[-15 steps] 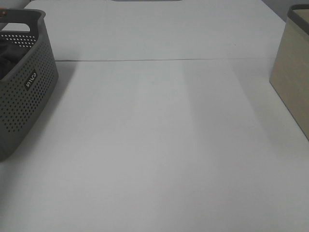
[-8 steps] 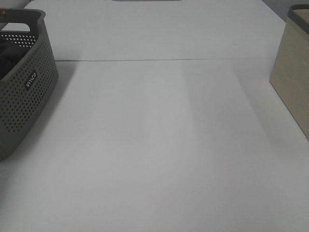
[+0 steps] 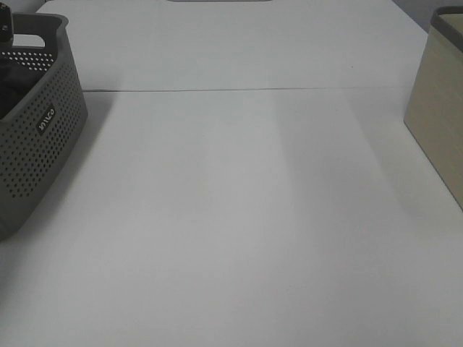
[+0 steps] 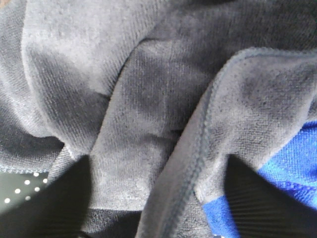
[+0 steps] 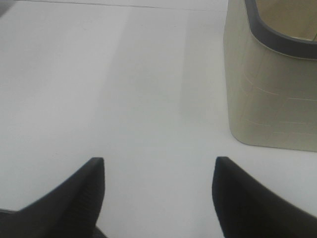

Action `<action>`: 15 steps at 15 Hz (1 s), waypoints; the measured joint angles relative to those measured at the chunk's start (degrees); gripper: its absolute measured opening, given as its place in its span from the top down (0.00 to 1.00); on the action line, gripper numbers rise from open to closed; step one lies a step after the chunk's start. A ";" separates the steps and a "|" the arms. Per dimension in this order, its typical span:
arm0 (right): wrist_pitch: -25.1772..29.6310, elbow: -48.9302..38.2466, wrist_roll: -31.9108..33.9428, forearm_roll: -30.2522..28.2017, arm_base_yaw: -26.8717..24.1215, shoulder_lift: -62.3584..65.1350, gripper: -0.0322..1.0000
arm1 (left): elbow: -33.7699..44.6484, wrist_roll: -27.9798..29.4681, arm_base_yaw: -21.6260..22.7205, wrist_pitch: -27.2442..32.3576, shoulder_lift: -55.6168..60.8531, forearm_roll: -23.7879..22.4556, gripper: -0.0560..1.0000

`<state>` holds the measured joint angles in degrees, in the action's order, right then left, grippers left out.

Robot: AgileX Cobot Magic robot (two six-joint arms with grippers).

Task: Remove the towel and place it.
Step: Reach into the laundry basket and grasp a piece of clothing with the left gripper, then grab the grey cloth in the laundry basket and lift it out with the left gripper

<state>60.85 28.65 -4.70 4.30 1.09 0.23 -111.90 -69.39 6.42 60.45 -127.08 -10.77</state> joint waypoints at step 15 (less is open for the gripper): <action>0.00 0.00 0.00 0.00 0.00 0.00 0.37 | 0.00 10.43 -4.13 3.95 8.82 -1.09 0.95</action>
<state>60.85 28.65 -4.70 4.30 1.09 0.23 -111.90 -58.96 2.29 64.40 -118.26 -11.86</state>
